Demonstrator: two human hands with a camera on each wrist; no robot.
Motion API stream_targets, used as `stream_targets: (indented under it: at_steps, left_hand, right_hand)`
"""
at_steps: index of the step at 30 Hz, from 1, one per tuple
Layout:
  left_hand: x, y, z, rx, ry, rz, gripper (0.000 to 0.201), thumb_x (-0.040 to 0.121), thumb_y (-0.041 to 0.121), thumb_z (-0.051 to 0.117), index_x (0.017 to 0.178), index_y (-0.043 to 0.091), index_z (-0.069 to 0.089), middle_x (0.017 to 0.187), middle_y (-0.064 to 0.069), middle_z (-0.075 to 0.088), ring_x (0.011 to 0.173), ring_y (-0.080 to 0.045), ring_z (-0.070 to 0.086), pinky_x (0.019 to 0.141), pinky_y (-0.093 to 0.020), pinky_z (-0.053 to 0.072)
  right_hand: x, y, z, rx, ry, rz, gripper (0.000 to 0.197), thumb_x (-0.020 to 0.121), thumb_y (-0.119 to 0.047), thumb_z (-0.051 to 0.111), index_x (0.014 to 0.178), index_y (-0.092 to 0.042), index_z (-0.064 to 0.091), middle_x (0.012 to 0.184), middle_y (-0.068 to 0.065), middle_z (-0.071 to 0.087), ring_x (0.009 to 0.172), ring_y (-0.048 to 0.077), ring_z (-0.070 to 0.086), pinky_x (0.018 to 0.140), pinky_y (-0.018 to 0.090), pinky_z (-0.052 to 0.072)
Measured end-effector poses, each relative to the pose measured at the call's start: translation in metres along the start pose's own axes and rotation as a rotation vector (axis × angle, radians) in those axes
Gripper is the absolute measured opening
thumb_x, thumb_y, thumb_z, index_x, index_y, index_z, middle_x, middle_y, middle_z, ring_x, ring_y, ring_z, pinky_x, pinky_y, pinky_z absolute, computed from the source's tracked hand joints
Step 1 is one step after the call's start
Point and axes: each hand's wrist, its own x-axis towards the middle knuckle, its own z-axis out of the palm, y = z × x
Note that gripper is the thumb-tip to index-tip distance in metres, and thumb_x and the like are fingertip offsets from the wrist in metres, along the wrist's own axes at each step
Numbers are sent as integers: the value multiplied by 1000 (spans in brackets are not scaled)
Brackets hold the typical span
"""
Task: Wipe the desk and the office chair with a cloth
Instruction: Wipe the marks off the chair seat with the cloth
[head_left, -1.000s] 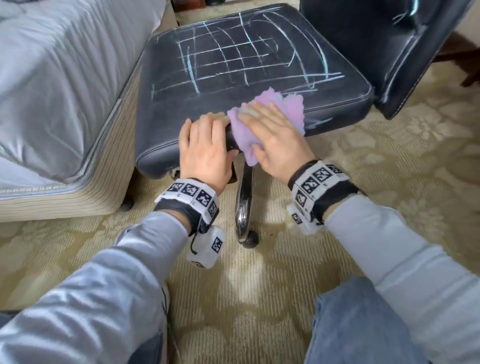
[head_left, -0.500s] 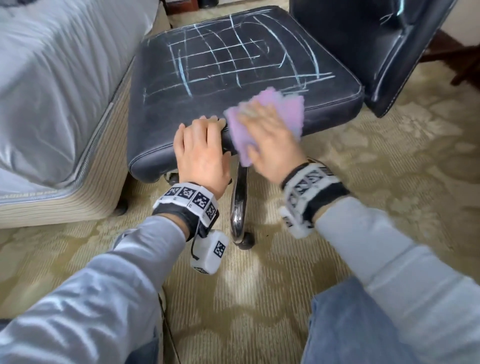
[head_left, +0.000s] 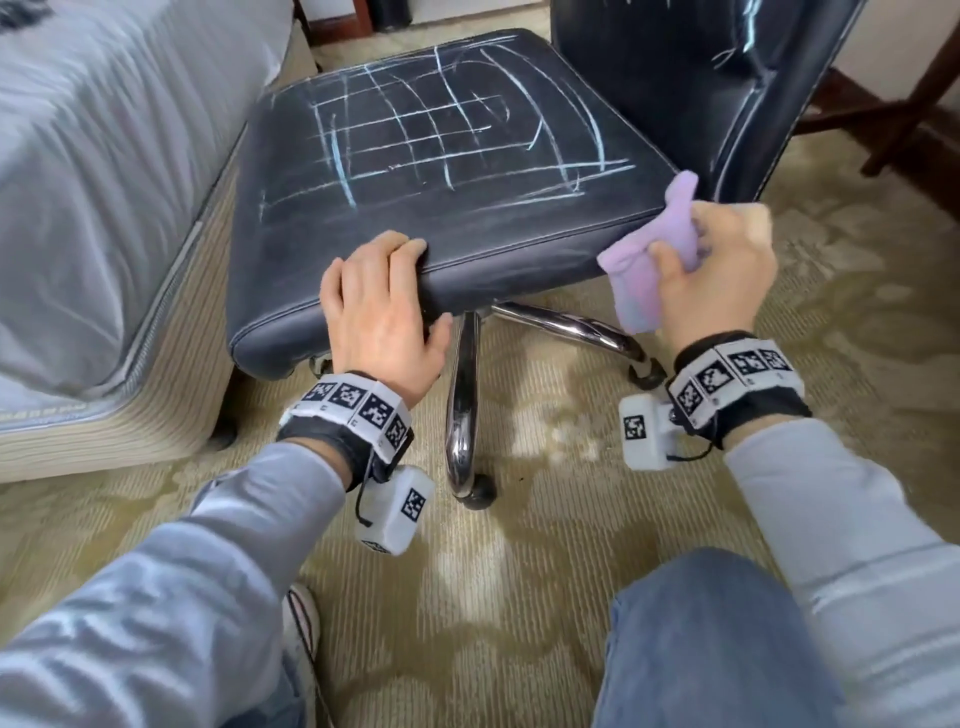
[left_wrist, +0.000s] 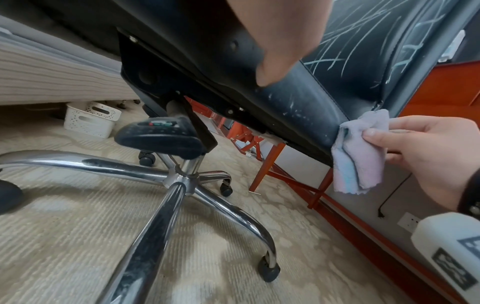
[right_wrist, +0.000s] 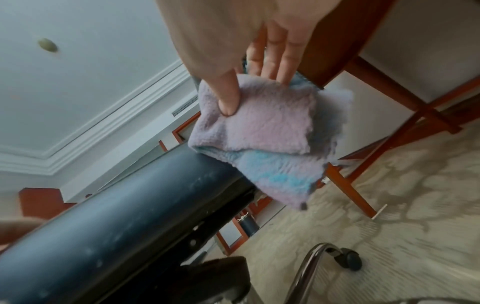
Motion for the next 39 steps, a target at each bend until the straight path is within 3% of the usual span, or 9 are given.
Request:
stream_targets:
  at_steps: [8, 11, 15, 18, 21, 24, 28, 34, 39]
  left_hand:
    - [0, 6, 11, 33, -10, 26, 68, 84, 33, 65, 147, 21, 43, 153, 4, 44, 143, -25, 37, 120, -49, 18]
    - [1, 3, 9, 38, -12, 55, 67, 85, 32, 67, 147, 21, 43, 152, 4, 45, 141, -25, 38, 118, -48, 20]
    - [0, 6, 12, 49, -8, 46, 66, 86, 31, 66, 147, 22, 43, 153, 4, 44, 142, -25, 37, 118, -48, 20]
    - [1, 10, 15, 46, -6, 35, 66, 85, 31, 63, 147, 21, 43, 153, 4, 44, 143, -25, 37, 118, -48, 19]
    - [1, 9, 16, 32, 12, 35, 63, 86, 34, 59, 146, 20, 45, 152, 4, 45, 142, -25, 38, 117, -47, 20]
    - [1, 6, 15, 39, -6, 65, 67, 85, 30, 64, 148, 21, 43, 153, 4, 43, 143, -24, 36, 118, -46, 18]
    - [-1, 9, 16, 46, 5, 63, 65, 88, 29, 65, 148, 21, 42, 153, 4, 43, 143, -24, 36, 119, -46, 17]
    - [1, 10, 18, 47, -12, 51, 66, 84, 29, 64, 146, 21, 44, 152, 6, 45, 142, -24, 37, 118, -46, 18]
    - [1, 3, 12, 62, -19, 88, 66, 85, 28, 67, 146, 21, 44, 150, 5, 47, 140, -25, 39, 116, -46, 20]
  right_hand:
    - [-60, -59, 43, 31, -238, -299, 27, 85, -10, 56, 110, -2, 64, 100, 14, 59, 85, 30, 58, 75, 29, 41]
    - [-40, -46, 32, -36, -231, -229, 27, 89, -12, 53, 113, -2, 63, 107, 16, 64, 93, 32, 62, 80, 33, 44]
    - [-14, -41, 15, -122, -169, -30, 21, 92, -17, 52, 107, -2, 54, 101, 20, 65, 91, 38, 62, 69, 31, 30]
    - [-36, -73, 28, -124, -348, -191, 23, 95, -20, 54, 110, -3, 51, 94, 15, 64, 81, 34, 64, 64, 30, 31]
    - [-56, -90, 42, -46, -361, -385, 22, 90, -18, 60, 103, -1, 57, 73, 12, 61, 59, 33, 62, 55, 28, 31]
    - [-28, -67, 28, -268, -413, -237, 23, 96, -24, 52, 110, -6, 52, 82, 12, 59, 78, 34, 62, 61, 35, 37]
    - [12, -32, 2, -363, -282, 39, 29, 94, -26, 51, 114, -5, 52, 101, 30, 64, 95, 45, 60, 78, 44, 46]
    - [-37, -90, 39, -215, -547, -241, 28, 93, -20, 52, 119, -8, 53, 101, 16, 67, 94, 38, 63, 70, 35, 38]
    - [-20, -61, 29, -278, -491, -252, 19, 94, -17, 50, 109, -7, 54, 98, 21, 67, 90, 41, 62, 67, 35, 33]
